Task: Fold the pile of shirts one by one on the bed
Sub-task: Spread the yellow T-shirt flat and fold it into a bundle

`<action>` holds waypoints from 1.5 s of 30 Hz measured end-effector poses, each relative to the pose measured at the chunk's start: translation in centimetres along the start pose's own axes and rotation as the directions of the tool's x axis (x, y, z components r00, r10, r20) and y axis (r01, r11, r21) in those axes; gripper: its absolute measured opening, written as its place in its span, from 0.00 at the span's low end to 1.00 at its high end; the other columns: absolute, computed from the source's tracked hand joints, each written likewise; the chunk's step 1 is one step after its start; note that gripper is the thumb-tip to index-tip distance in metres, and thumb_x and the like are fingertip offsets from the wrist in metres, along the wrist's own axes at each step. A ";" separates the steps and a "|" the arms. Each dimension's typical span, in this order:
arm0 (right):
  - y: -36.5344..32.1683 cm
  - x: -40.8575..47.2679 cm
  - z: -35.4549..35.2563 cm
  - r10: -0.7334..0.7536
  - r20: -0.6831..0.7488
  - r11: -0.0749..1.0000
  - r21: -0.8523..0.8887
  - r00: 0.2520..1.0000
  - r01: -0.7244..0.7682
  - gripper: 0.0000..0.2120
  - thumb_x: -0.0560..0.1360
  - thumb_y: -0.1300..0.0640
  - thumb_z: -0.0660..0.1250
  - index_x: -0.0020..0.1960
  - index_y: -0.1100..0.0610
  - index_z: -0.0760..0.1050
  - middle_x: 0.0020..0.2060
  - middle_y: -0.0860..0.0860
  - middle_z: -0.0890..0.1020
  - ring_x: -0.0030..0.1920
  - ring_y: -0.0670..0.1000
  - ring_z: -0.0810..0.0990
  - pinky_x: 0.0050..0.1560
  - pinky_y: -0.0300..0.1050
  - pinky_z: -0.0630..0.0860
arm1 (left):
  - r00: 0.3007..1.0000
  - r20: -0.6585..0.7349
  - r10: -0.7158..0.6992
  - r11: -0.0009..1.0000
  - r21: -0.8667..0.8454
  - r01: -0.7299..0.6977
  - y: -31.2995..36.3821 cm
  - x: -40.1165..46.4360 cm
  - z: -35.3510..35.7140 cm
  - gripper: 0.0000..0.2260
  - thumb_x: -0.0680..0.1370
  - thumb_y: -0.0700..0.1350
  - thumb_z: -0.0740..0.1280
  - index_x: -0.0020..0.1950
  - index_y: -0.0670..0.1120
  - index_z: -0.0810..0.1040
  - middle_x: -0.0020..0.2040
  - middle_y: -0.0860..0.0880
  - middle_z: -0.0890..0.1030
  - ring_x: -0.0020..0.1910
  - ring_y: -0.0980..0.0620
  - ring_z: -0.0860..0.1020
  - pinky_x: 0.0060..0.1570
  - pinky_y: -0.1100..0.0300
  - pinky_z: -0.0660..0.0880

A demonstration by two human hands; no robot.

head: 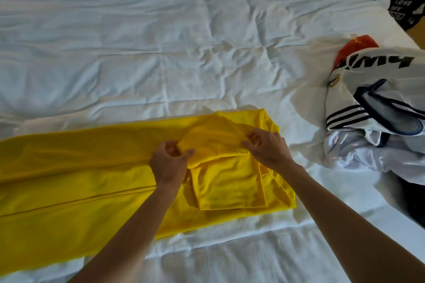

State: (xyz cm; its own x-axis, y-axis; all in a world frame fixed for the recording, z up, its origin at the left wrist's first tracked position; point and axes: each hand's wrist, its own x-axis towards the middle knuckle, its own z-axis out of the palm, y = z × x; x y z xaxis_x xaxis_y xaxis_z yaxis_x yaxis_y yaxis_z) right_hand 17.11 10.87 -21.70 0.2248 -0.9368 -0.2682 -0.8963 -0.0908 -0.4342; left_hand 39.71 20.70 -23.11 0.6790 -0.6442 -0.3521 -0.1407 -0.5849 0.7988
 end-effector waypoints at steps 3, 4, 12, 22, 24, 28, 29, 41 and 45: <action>1.0 -0.1 0.4 -0.012 -0.071 0.999 0.052 0.997 0.015 0.05 0.76 0.51 0.70 0.47 0.52 0.82 0.40 0.48 0.84 0.48 0.59 0.81 0.52 0.57 0.76 | 0.995 -0.023 0.097 0.995 -0.023 -0.098 -0.3 -0.1 -0.2 0.17 0.67 0.40 0.80 0.54 0.43 0.81 0.44 0.49 0.82 0.36 0.56 0.77 0.34 0.72 0.67; 1.4 -0.1 0.6 -0.013 -0.090 0.998 0.060 0.996 0.018 0.05 0.76 0.52 0.69 0.47 0.53 0.82 0.41 0.50 0.84 0.47 0.60 0.82 0.50 0.58 0.77 | 0.993 -0.017 0.121 0.993 -0.016 -0.121 -0.6 0.0 -0.2 0.17 0.68 0.39 0.79 0.54 0.43 0.82 0.43 0.49 0.81 0.36 0.55 0.77 0.34 0.73 0.67; 2.2 0.0 1.8 -0.061 -0.236 0.998 0.005 0.970 0.064 0.08 0.79 0.50 0.66 0.51 0.54 0.80 0.39 0.54 0.84 0.43 0.61 0.81 0.45 0.56 0.78 | 0.989 0.024 0.144 0.990 0.003 -0.144 -2.0 -0.3 0.2 0.17 0.67 0.38 0.79 0.53 0.45 0.81 0.39 0.49 0.81 0.37 0.49 0.79 0.41 0.57 0.74; -2.5 -3.0 5.9 -0.528 -0.247 0.846 -0.242 0.813 0.476 0.18 0.81 0.53 0.57 0.68 0.53 0.74 0.72 0.51 0.72 0.72 0.55 0.68 0.68 0.58 0.61 | 0.791 0.024 0.612 0.728 0.373 -0.575 -2.6 -1.7 1.4 0.24 0.75 0.52 0.66 0.67 0.40 0.76 0.67 0.37 0.75 0.66 0.38 0.73 0.64 0.44 0.68; -2.8 -2.5 7.2 -0.603 -0.005 0.776 -0.235 0.798 0.585 0.23 0.82 0.49 0.52 0.75 0.51 0.65 0.78 0.48 0.60 0.79 0.52 0.54 0.76 0.62 0.48 | 0.766 0.180 0.617 0.653 0.427 -0.626 -2.9 -2.1 3.0 0.25 0.80 0.53 0.57 0.73 0.42 0.71 0.75 0.40 0.68 0.74 0.40 0.67 0.70 0.41 0.63; -0.3 1.4 6.8 -0.517 0.132 0.775 -0.348 0.846 0.528 0.30 0.80 0.39 0.46 0.80 0.48 0.55 0.80 0.49 0.51 0.80 0.51 0.45 0.74 0.71 0.47 | 0.768 0.344 0.541 0.498 0.604 -0.622 -5.4 -1.7 4.4 0.27 0.82 0.55 0.50 0.78 0.45 0.63 0.79 0.44 0.61 0.78 0.43 0.60 0.74 0.40 0.56; 0.7 2.3 6.1 -0.452 0.117 0.811 -0.360 0.884 0.462 0.32 0.79 0.36 0.44 0.80 0.49 0.52 0.80 0.49 0.49 0.79 0.50 0.43 0.74 0.70 0.47 | 0.765 0.350 0.541 0.475 0.623 -0.621 -5.8 -1.6 4.4 0.27 0.82 0.56 0.50 0.79 0.45 0.62 0.80 0.44 0.60 0.79 0.44 0.59 0.75 0.40 0.54; -1.6 -0.5 8.0 -0.505 0.038 0.819 -0.294 0.862 0.493 0.27 0.83 0.46 0.49 0.80 0.51 0.55 0.80 0.45 0.51 0.80 0.50 0.44 0.75 0.66 0.45 | 0.768 0.369 0.523 0.453 0.643 -0.617 -6.0 -1.9 4.1 0.27 0.83 0.56 0.50 0.79 0.45 0.61 0.80 0.45 0.59 0.80 0.45 0.55 0.75 0.39 0.55; -1.4 -0.3 8.6 -0.468 0.066 0.822 -0.333 0.881 0.462 0.27 0.82 0.44 0.49 0.80 0.49 0.55 0.80 0.45 0.50 0.80 0.50 0.44 0.75 0.65 0.41 | 0.722 0.417 0.552 0.436 0.594 -0.676 -6.8 -2.4 2.5 0.27 0.84 0.57 0.48 0.79 0.46 0.61 0.80 0.47 0.59 0.80 0.48 0.54 0.76 0.42 0.52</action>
State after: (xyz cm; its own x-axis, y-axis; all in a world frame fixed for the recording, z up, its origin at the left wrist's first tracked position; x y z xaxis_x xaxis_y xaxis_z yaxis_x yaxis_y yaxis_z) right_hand 21.56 14.15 -28.41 0.6430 -0.7605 -0.0902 -0.7603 -0.6197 -0.1949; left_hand 37.25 25.03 -28.91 0.1125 -0.9935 -0.0167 -0.9486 -0.1123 0.2960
